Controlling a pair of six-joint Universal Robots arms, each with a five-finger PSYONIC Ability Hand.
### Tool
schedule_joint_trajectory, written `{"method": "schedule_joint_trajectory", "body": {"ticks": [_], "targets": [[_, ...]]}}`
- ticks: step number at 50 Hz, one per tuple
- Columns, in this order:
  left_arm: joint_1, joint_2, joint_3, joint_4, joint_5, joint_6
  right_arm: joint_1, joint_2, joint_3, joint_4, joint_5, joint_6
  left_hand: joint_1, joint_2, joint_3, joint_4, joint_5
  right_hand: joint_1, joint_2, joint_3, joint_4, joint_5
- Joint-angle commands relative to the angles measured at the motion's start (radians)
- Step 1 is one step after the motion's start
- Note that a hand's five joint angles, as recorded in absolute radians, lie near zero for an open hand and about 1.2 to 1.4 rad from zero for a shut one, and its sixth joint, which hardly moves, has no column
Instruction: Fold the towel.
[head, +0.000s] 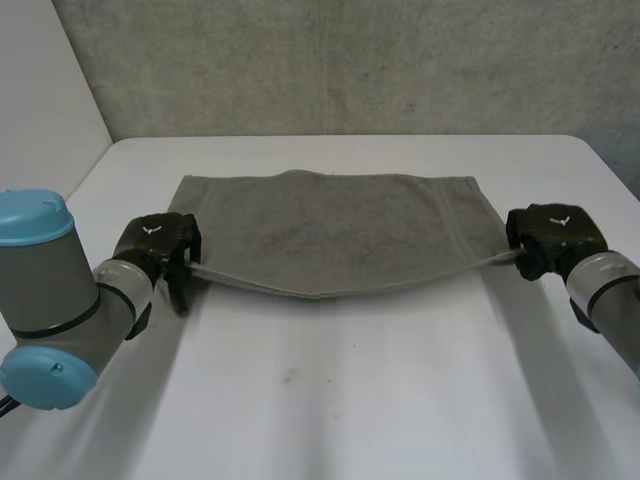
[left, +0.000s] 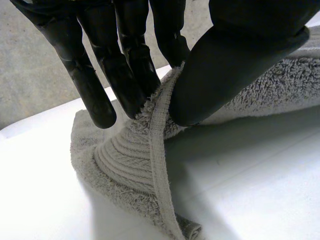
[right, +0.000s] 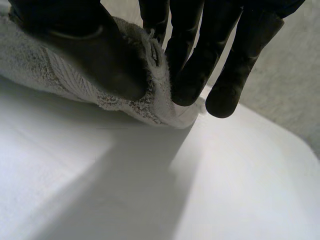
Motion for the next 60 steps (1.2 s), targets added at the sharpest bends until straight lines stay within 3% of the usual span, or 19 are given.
{"method": "schedule_joint_trajectory", "body": {"ticks": [1,3,8,24,46,47,48,54,60], "targets": [[-0.001,-0.006,-0.027,0.015,0.000,0.003,-0.018,-0.037,0.036,-0.004,-0.019,-0.014,0.191,0.178,0.178,0.177,0.185,0.055,0.083,0.063,0.058,0.051],[-0.001,-0.035,-0.024,0.018,0.000,0.004,-0.035,-0.037,0.044,-0.004,-0.027,-0.014,-0.062,-0.076,-0.075,-0.077,-0.069,0.055,0.083,0.063,0.058,0.051],[0.001,-0.086,-0.014,0.027,-0.002,0.006,-0.049,-0.034,0.044,-0.006,-0.028,-0.014,-0.280,-0.294,-0.293,-0.295,-0.287,0.055,0.083,0.063,0.058,0.051],[0.001,-0.115,-0.018,0.036,-0.008,0.006,-0.128,-0.040,0.044,-0.029,-0.022,0.000,-0.340,-0.353,-0.353,-0.354,-0.346,0.055,0.083,0.063,0.058,0.051],[0.019,-0.059,-0.030,0.023,-0.019,0.033,-0.196,-0.045,0.030,-0.046,-0.014,0.003,-0.304,-0.318,-0.317,-0.319,-0.311,0.055,0.083,0.063,0.058,0.051],[0.021,-0.045,-0.033,0.015,-0.019,0.051,-0.194,-0.045,0.033,-0.044,-0.014,-0.002,-0.174,-0.187,-0.187,-0.188,-0.180,0.055,0.083,0.063,0.058,0.051],[0.022,-0.030,-0.034,0.003,-0.019,0.077,-0.193,-0.045,0.033,-0.043,-0.014,-0.005,0.165,0.151,0.152,0.150,0.158,0.055,0.083,0.063,0.058,0.051],[0.050,0.056,-0.071,-0.045,-0.013,0.150,-0.193,-0.050,0.030,-0.026,-0.017,-0.009,0.191,0.178,0.178,0.177,0.185,0.055,0.083,0.063,0.058,0.051],[0.091,0.201,-0.143,-0.105,0.001,0.219,-0.187,-0.151,0.036,0.066,-0.031,-0.038,0.191,0.178,0.178,0.177,0.185,0.055,0.083,0.063,0.058,0.051]]}}
